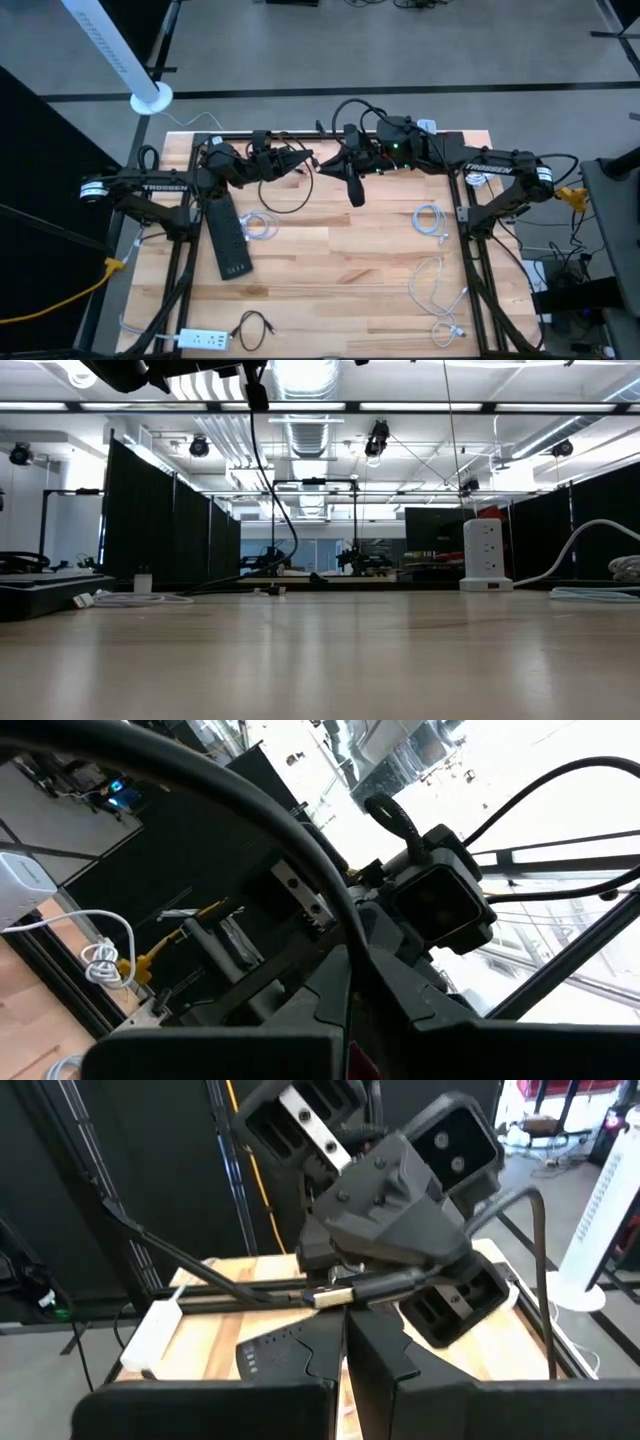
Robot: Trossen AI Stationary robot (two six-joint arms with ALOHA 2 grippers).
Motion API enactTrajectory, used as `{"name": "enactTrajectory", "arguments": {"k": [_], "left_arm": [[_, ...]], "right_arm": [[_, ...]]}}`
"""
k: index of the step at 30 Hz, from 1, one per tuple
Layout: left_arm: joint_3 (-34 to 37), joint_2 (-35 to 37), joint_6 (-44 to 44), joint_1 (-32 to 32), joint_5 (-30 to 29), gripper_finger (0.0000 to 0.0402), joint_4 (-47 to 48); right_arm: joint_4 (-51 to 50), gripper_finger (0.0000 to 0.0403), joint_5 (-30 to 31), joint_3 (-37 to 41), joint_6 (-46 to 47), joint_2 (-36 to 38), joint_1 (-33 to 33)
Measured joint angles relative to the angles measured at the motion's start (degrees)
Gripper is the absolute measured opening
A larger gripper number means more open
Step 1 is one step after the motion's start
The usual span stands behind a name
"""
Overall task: Insert USB
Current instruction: Insert the top black charger cable into the black outlet extension
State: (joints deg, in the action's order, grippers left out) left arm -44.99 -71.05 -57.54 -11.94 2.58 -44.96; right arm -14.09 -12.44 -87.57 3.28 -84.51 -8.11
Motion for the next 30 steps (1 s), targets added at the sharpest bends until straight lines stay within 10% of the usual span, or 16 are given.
{"name": "enactTrajectory", "arguments": {"k": [30], "left_arm": [[0.0, 0.1, 1.7, 0.0, 1.1, 0.0, 0.6]], "right_arm": [[-5.3, 0.0, 0.0, 0.0, 1.2, 0.1, 0.0]]}}
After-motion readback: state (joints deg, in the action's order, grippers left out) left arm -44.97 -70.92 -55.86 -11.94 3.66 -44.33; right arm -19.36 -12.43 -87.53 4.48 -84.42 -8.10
